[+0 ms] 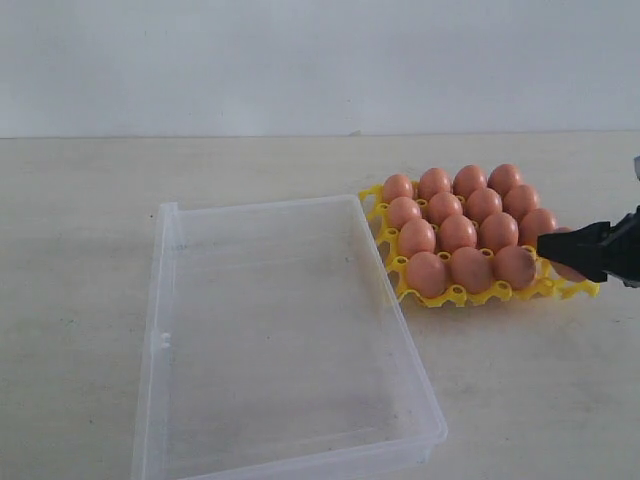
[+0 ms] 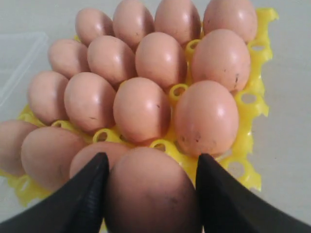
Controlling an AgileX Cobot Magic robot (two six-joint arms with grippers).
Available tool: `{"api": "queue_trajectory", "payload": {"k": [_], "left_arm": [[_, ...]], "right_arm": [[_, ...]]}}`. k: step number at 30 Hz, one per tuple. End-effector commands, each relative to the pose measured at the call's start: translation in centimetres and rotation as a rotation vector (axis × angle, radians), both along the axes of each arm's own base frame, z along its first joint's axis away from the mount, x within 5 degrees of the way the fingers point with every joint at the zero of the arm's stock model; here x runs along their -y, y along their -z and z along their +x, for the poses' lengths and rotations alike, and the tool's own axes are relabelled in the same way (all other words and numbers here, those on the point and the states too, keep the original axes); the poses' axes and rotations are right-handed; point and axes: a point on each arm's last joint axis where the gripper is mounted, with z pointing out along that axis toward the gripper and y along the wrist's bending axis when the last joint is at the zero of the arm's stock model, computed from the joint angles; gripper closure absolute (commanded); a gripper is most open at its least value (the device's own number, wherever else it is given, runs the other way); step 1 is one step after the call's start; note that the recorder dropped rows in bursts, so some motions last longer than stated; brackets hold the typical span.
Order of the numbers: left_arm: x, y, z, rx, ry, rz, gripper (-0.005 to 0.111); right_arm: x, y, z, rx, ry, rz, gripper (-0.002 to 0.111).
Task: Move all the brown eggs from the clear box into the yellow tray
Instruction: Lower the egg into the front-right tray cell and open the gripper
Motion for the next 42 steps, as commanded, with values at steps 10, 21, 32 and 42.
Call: {"api": "queue_trajectory", "payload": {"k": [10,21,32,42], "left_arm": [[0.0,0.1,0.0,0.0,0.003,0.005,0.111],[0.0,0.1,0.0,0.0,0.003,0.005,0.111],[0.0,0.1,0.0,0.0,0.003,0.005,0.111],[0.0,0.1,0.0,0.0,0.003,0.005,0.111]], "right_arm": [[0.5,-0.1,0.6,0.044,0.055,-0.054,0.102],[0.4,0.4,0.9,0.048,0.089,0.019,0.072],[-1.7,0.9,1.3,0.055,0.022,-0.101,0.072],[-1.7,0.9,1.4,0.033,0.058,-0.065,0.072]]}}
